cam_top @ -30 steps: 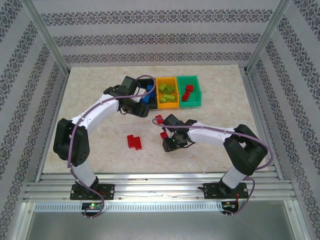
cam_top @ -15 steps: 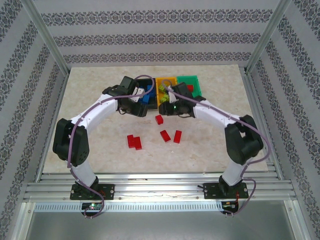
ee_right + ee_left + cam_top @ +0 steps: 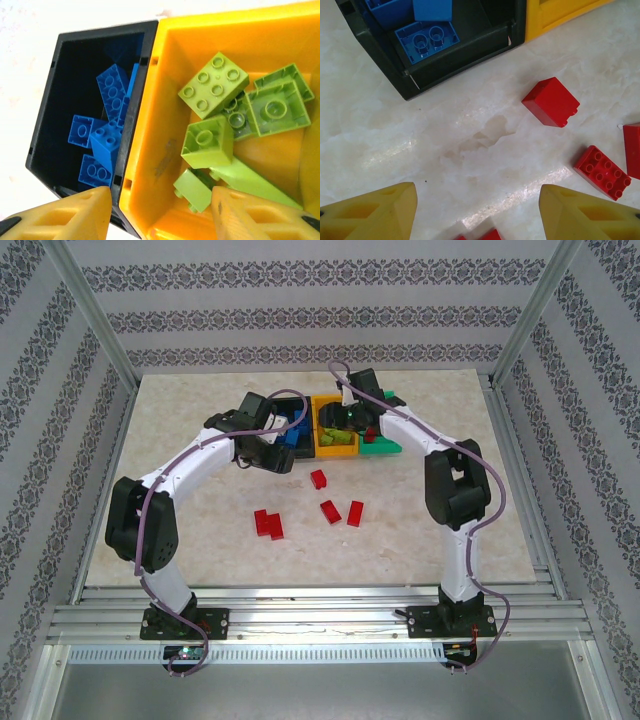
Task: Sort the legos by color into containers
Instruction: Place the lego in the container.
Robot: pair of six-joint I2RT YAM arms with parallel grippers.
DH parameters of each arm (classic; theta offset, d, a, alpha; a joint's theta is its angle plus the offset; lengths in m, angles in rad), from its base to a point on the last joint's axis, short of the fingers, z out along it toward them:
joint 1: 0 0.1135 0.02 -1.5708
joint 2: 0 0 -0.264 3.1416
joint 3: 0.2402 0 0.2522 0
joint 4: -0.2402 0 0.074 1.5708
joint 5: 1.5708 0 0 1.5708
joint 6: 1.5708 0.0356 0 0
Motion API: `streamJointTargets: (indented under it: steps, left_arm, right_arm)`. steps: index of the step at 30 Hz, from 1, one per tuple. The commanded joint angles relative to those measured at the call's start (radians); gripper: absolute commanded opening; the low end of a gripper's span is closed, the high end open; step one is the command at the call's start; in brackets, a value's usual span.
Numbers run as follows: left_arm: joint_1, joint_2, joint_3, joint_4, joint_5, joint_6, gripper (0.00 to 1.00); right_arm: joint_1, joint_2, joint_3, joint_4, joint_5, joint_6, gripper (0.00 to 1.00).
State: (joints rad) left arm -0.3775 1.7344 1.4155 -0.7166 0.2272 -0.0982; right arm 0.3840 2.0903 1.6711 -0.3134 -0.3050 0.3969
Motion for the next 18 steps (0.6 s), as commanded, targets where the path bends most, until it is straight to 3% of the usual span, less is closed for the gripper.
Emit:
streamJointTargets:
  steps: [1, 12, 18]
  left_arm:
    - [0.013, -0.039, -0.01, 0.013, -0.008, 0.0, 0.65]
    - [0.014, -0.054, -0.006, 0.009, 0.016, -0.001, 0.65]
    - [0.014, -0.062, -0.005, 0.008, 0.012, 0.002, 0.65]
  right_arm:
    - [0.012, -0.077, -0.088, -0.005, -0.016, -0.015, 0.55]
    - [0.043, -0.409, -0.578, -0.016, 0.042, -0.049, 0.55]
    - [0.112, -0.496, -0.739, -0.066, 0.157, -0.05, 0.56]
